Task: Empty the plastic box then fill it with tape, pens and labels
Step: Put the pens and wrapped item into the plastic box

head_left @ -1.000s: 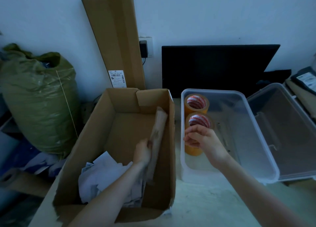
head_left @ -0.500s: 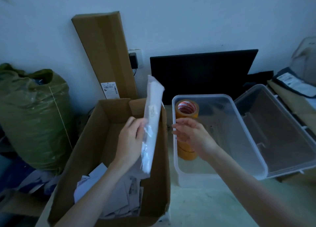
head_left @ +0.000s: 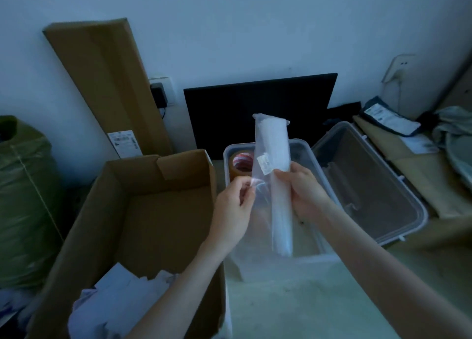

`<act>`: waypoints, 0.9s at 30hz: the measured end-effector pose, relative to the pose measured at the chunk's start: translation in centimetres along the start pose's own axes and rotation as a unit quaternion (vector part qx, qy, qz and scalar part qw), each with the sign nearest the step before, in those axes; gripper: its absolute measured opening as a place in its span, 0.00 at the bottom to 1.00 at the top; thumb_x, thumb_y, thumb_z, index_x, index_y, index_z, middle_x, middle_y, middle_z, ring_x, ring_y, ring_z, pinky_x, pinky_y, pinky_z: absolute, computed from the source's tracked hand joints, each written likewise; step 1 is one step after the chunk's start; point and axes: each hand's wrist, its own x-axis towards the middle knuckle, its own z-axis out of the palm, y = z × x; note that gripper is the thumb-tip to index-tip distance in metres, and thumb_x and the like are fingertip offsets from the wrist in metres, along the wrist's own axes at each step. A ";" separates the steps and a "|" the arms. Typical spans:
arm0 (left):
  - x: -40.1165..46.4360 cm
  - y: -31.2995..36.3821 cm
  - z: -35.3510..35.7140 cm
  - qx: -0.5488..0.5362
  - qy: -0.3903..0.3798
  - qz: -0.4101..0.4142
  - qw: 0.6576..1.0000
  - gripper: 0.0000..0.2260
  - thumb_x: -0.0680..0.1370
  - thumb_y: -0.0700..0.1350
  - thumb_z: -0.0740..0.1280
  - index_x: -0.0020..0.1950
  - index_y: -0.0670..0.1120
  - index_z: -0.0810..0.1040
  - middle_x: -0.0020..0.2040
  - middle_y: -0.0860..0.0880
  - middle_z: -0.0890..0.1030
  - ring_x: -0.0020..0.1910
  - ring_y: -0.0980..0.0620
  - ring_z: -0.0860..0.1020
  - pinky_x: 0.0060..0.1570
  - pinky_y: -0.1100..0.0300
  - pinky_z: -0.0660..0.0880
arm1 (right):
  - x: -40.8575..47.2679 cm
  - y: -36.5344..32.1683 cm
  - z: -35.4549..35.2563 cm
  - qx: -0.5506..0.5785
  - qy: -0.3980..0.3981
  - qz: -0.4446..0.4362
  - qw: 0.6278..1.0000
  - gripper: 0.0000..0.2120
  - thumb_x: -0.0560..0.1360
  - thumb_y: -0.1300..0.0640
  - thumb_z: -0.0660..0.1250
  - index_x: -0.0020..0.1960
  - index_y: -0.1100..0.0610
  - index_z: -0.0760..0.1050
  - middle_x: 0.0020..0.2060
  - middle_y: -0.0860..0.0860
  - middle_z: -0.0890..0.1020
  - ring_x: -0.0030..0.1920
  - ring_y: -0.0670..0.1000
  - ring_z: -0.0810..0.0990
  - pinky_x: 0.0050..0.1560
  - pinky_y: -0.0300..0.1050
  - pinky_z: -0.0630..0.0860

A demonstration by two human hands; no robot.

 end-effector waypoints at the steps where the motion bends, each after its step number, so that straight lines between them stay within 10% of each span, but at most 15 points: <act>1: 0.1 -0.3 0.4 0.010 -0.013 -0.011 1.000 0.08 0.80 0.45 0.63 0.58 0.48 0.77 0.48 0.53 0.81 0.47 0.59 0.78 0.49 0.58 0.78 | 0.3 0.0 -0.9 -0.020 0.017 0.004 1.000 0.14 0.76 0.66 0.64 0.61 0.63 0.72 0.46 0.61 0.80 0.41 0.57 0.81 0.43 0.53 0.80; 4: 0.2 -1.1 1.0 0.041 -0.026 -0.040 0.998 0.08 0.80 0.44 0.62 0.58 0.48 0.76 0.51 0.51 0.81 0.49 0.56 0.79 0.51 0.55 0.78 | 1.4 0.2 -3.6 -0.113 0.055 0.026 0.992 0.15 0.75 0.65 0.65 0.61 0.62 0.70 0.48 0.61 0.79 0.42 0.56 0.80 0.36 0.48 0.78; 10: 0.2 -2.4 0.8 0.087 -0.013 -0.074 0.993 0.08 0.81 0.44 0.62 0.58 0.48 0.77 0.53 0.54 0.80 0.51 0.60 0.77 0.50 0.65 0.75 | 5.0 3.3 -7.4 -0.221 0.097 0.095 0.966 0.28 0.64 0.58 0.68 0.63 0.63 0.70 0.54 0.62 0.78 0.53 0.63 0.79 0.55 0.61 0.78; 19: 0.2 -3.5 0.2 0.110 -0.006 -0.068 0.992 0.07 0.80 0.42 0.63 0.56 0.47 0.78 0.49 0.55 0.79 0.49 0.60 0.77 0.48 0.67 0.74 | 6.8 5.9 -5.9 -0.309 0.145 0.157 0.927 0.28 0.78 0.69 0.58 0.76 0.61 0.54 0.66 0.63 0.69 0.62 0.62 0.72 0.52 0.50 0.71; 27: 0.2 -4.0 -0.1 0.108 0.000 -0.069 0.992 0.06 0.80 0.41 0.63 0.54 0.47 0.78 0.49 0.55 0.79 0.49 0.59 0.77 0.47 0.68 0.73 | 7.4 6.9 -5.7 -0.438 0.124 0.151 0.877 0.29 0.80 0.67 0.52 0.77 0.60 0.45 0.74 0.61 0.60 0.71 0.60 0.65 0.70 0.51 0.64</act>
